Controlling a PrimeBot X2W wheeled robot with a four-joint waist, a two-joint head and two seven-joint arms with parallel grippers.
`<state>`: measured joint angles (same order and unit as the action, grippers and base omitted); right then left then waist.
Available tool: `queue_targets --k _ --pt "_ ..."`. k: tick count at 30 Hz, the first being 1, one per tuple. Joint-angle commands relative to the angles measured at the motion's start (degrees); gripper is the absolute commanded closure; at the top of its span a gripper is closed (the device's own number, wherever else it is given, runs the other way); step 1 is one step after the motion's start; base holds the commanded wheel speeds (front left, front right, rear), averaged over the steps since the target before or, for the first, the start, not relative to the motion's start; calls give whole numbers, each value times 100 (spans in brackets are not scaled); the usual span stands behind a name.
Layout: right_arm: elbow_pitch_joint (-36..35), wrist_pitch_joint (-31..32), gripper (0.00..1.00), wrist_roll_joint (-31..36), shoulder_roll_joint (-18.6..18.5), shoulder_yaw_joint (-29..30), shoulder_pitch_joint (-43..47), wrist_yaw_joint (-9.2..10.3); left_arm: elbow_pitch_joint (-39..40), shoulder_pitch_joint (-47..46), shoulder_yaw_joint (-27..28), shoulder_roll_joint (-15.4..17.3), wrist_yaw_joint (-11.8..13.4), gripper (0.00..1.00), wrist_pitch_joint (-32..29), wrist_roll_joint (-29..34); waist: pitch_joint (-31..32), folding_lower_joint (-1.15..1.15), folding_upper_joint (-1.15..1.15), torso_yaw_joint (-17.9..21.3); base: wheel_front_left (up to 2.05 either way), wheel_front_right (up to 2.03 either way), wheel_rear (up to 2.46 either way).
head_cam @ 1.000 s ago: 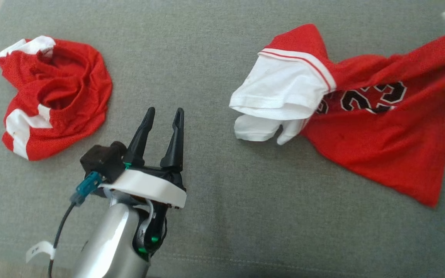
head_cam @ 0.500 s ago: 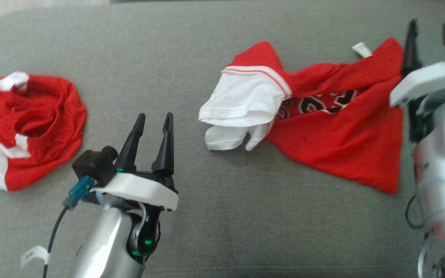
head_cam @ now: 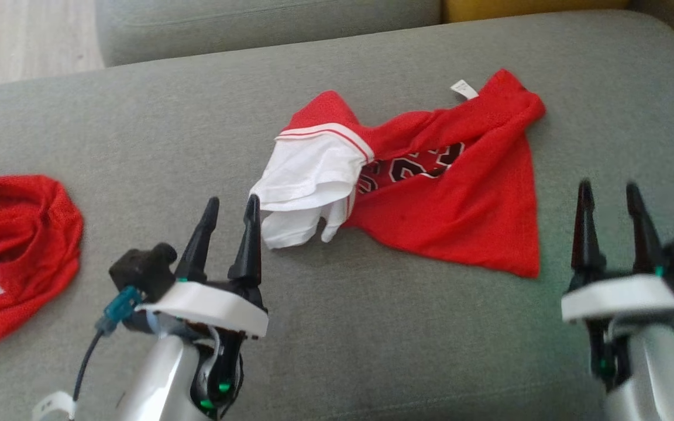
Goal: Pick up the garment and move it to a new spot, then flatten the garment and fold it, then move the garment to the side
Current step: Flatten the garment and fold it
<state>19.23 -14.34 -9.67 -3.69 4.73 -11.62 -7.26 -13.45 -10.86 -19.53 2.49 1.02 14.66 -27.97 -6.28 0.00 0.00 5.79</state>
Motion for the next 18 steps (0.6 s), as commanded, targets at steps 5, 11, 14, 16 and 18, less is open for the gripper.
queue_targets --k 5,11,14,16,18 --pt "-780 51 0 -83 71 -248 401 -23 61 -83 231 39 9 0 34 -25 -53 0 0 178 0 0 0" --pt "-1161 161 0 -190 79 -251 481 -23 -40 -174 224 39 -29 0 34 8 -128 0 0 280 0 0 0" --pt "-1255 180 0 -219 79 -252 477 -23 -356 -249 6 39 -98 0 34 -7 -198 0 0 316 0 0 0" --pt "-1275 177 0 -246 80 -245 498 -23 -665 -373 -178 39 -139 0 34 62 -243 0 0 328 0 0 0" --pt "-1262 167 0 -266 80 -275 525 -23 -1083 -568 -324 39 -138 0 4 38 -296 0 0 345 0 0 0"
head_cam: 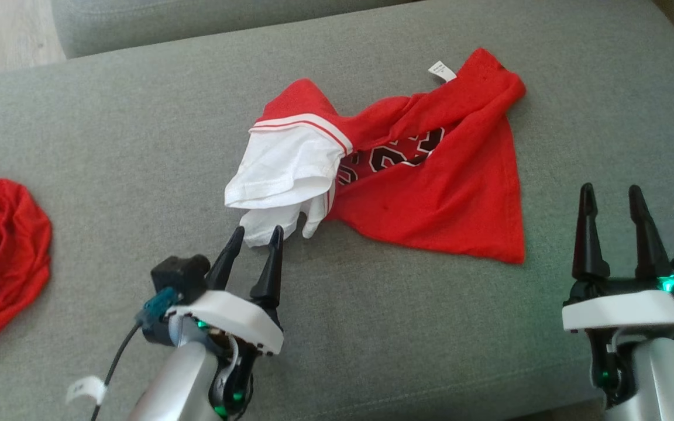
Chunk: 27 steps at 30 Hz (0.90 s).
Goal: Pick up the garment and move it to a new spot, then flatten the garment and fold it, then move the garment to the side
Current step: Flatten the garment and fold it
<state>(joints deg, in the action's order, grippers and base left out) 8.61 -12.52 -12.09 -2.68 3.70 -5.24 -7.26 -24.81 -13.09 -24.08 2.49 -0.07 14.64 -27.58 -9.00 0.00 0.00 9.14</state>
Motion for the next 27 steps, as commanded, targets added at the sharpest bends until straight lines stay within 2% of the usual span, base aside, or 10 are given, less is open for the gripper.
queue_targets --k 1,4,14,19,20,21,27 --pt "-199 -16 0 -25 -21 -172 -112 -23 53 -345 130 39 -29 0 6 0 -25 0 0 9 0 0 0" --pt "-184 -37 0 -53 -21 -219 -133 -23 -477 -596 103 39 107 0 -116 -3 -89 0 0 47 0 0 0" --pt "-129 -87 0 -120 -21 -301 -207 -23 -1292 -1055 160 69 427 0 -190 59 -196 0 0 168 0 0 0" --pt "-72 -117 0 -151 -21 -297 -229 -23 -1536 -1197 58 66 292 0 -270 26 -233 0 0 212 0 0 0" --pt "-56 -121 0 -155 -21 -290 -233 -23 -1562 -1211 27 65 244 95 -277 14 -234 0 0 217 0 0 0" --pt "-35 -123 0 -160 -21 -284 -236 -23 -1567 -1225 6 63 204 100 -258 6 -234 0 0 217 0 0 0" --pt "235 109 0 -243 -21 -388 -205 -23 -1277 -1274 174 56 152 100 -24 -106 -211 0 0 144 0 0 0"
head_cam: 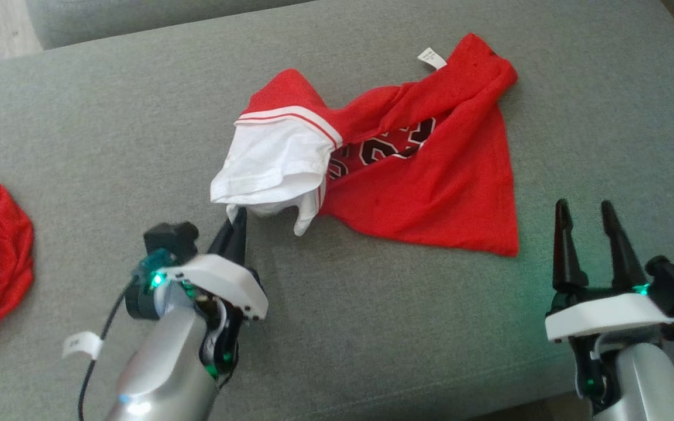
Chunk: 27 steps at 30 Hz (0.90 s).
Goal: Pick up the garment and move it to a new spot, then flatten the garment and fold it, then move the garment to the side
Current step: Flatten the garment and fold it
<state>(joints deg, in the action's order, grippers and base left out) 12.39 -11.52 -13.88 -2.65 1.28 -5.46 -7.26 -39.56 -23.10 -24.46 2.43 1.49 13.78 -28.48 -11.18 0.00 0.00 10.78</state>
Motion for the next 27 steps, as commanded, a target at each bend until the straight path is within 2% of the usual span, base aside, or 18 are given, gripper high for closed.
queue_targets --k 1,8,14,18,23,25,27 --pt "-58 97 0 -100 -23 -145 -178 -23 303 -266 273 61 -5 100 85 -28 14 0 0 -45 0 0 0" --pt "931 499 0 -705 -23 -107 -381 -23 1451 99 742 54 -36 100 119 150 50 0 0 -300 0 0 0" --pt "1638 586 0 -1007 -23 -205 -638 -23 1864 327 903 48 -18 100 120 255 52 0 0 -402 0 0 0" --pt "2059 667 0 -981 -23 -309 -769 -23 2043 409 919 46 4 100 121 236 22 0 0 -461 0 0 0" --pt "2326 657 0 -1010 -23 -420 -892 -23 2094 434 858 46 22 100 121 209 -14 0 0 -499 0 0 0" --pt "2462 726 100 -1063 -23 -582 -977 -23 2109 432 827 45 43 100 121 190 -33 0 0 -515 0 0 0" --pt "2480 772 100 -1068 -23 -672 -998 -23 2112 425 832 45 54 100 121 185 -39 0 0 -519 0 0 0"
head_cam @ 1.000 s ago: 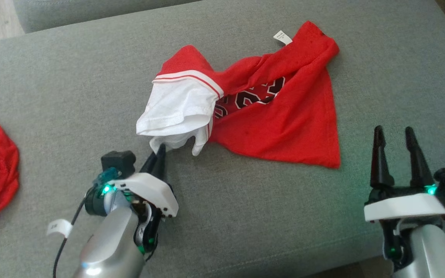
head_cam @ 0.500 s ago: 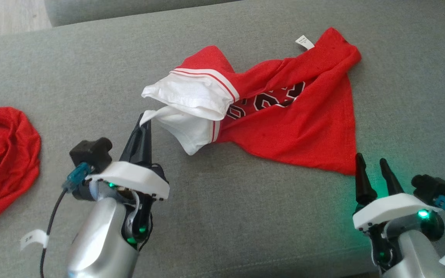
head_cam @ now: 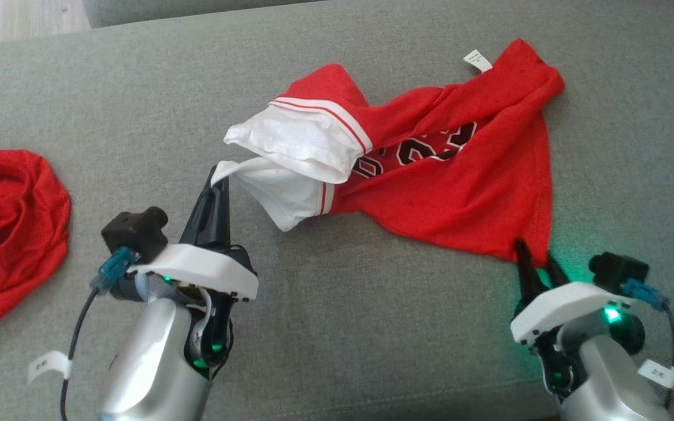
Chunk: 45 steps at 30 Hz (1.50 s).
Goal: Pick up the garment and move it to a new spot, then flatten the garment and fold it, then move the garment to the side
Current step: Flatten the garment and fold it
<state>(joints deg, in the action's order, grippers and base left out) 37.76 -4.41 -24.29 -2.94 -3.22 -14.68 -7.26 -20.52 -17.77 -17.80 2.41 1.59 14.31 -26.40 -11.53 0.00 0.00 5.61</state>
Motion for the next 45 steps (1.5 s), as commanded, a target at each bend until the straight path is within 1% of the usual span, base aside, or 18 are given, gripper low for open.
queue_targets --k 1,5,7,9,11,13,17,20,24,27,29,31,35,37,39,42,43,45 --pt "-59 73 100 -3 6 -267 -99 -23 209 -121 179 47 54 100 68 -23 -7 0 0 -3 0 0 0" --pt "-282 10 100 442 6 -233 -216 -23 311 -190 369 47 63 100 68 -200 70 0 0 -11 0 0 0" --pt "-549 92 100 599 4 -188 -280 -23 390 -226 478 47 29 100 68 -354 151 0 0 1 0 0 0" --pt "-946 245 100 754 -97 -166 -391 -23 485 -297 593 47 -32 100 68 -486 241 0 0 18 0 0 0" --pt "-1436 471 100 787 -298 -211 -538 -23 587 -413 684 47 -117 100 69 -599 365 0 0 27 0 0 0" --pt "-1958 754 100 727 -582 -277 -711 -23 717 -584 759 49 -190 100 63 -708 512 0 0 21 0 0 0" --pt "-2864 1364 100 294 -1123 -350 -1139 -23 1164 -1039 959 90 -232 100 -145 -994 820 0 0 -10 0 0 0" --pt "-3244 1795 100 21 -1468 -353 -1485 -23 1574 -1399 1114 116 -173 100 -393 -1217 1051 0 0 -37 0 0 0" --pt "-3493 2315 100 -340 -1706 -386 -1903 -23 2128 -1760 1255 179 2 100 -765 -1404 1271 0 0 -40 0 0 0" --pt "-3700 2649 100 -409 -1845 -378 -2085 -23 2550 -1871 1338 253 161 100 -1050 -1499 1385 0 0 -20 0 0 0" --pt "-3862 2925 100 -333 -1939 -281 -2115 -23 2857 -1859 1398 307 284 100 -1246 -1561 1439 0 0 -6 0 0 0" --pt "-4097 3248 100 -256 -1963 -118 -2086 -23 3190 -1807 1453 412 403 100 -1432 -1560 1474 0 0 7 0 0 0" --pt "-4718 3992 100 -123 -1757 329 -1961 -23 3777 -1688 1557 649 621 100 -1859 -1571 1473 0 0 61 0 0 0" --pt "-5173 4442 100 114 -1714 466 -1874 -23 4031 -1732 1585 867 731 100 -2147 -1490 1397 0 0 75 0 0 0" --pt "-5337 4662 100 169 -1582 543 -1871 -23 4023 -1824 1579 977 780 100 -2289 -1429 1307 0 0 86 0 0 0" --pt "-5353 4774 100 261 -1521 552 -1965 -23 3863 -1985 1537 1008 796 100 -2389 -1424 1176 0 0 89 0 0 0" --pt "-5197 4807 100 210 -1368 558 -2170 -23 3565 -2225 1490 998 789 100 -2459 -1452 982 0 0 97 0 0 0" --pt "-4971 4750 100 227 -1314 542 -2514 -23 3199 -2616 1469 959 784 100 -2493 -1496 652 0 0 97 0 0 0"
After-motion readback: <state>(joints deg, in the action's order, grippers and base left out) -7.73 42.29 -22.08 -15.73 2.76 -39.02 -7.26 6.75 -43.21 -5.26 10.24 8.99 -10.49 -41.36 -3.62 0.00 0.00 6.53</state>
